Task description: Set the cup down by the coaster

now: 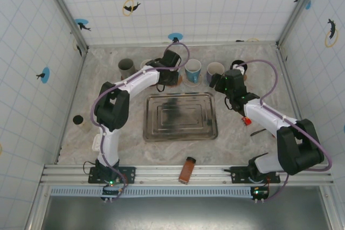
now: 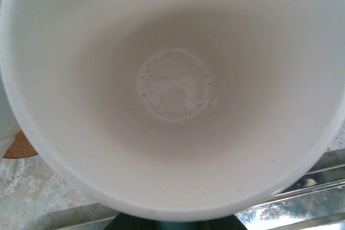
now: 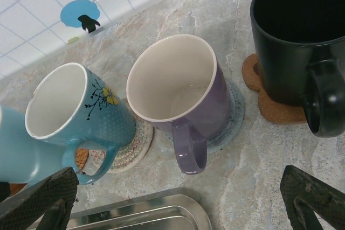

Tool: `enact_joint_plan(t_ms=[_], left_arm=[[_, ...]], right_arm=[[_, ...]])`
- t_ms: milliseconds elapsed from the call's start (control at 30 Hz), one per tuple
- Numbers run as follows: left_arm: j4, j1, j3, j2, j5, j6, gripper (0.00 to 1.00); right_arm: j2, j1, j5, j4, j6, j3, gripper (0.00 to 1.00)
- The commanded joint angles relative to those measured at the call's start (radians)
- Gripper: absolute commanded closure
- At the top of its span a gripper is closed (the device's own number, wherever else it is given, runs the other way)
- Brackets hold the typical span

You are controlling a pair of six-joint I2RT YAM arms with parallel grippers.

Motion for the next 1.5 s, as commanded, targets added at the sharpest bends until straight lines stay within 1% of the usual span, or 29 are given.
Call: enact_joint_plan(t_ms=[0, 567, 1467], left_arm=[[0.041, 0.013, 0.053, -0.003, -0.011, 0.025, 1.0], [0.058, 0.021, 0.052, 0.007, 0.004, 0.018, 1.0], [0.044, 0.027, 0.07, 0.022, -0.011, 0.025, 1.0]], right_arm=[[0.011, -0.007, -0.002, 0.026, 0.003, 0.054, 0.01], [0.016, -0.006, -0.006, 0.026, 0.003, 0.056, 0.01], [0.023, -0.008, -0.009, 0.023, 0.003, 0.059, 0.01]])
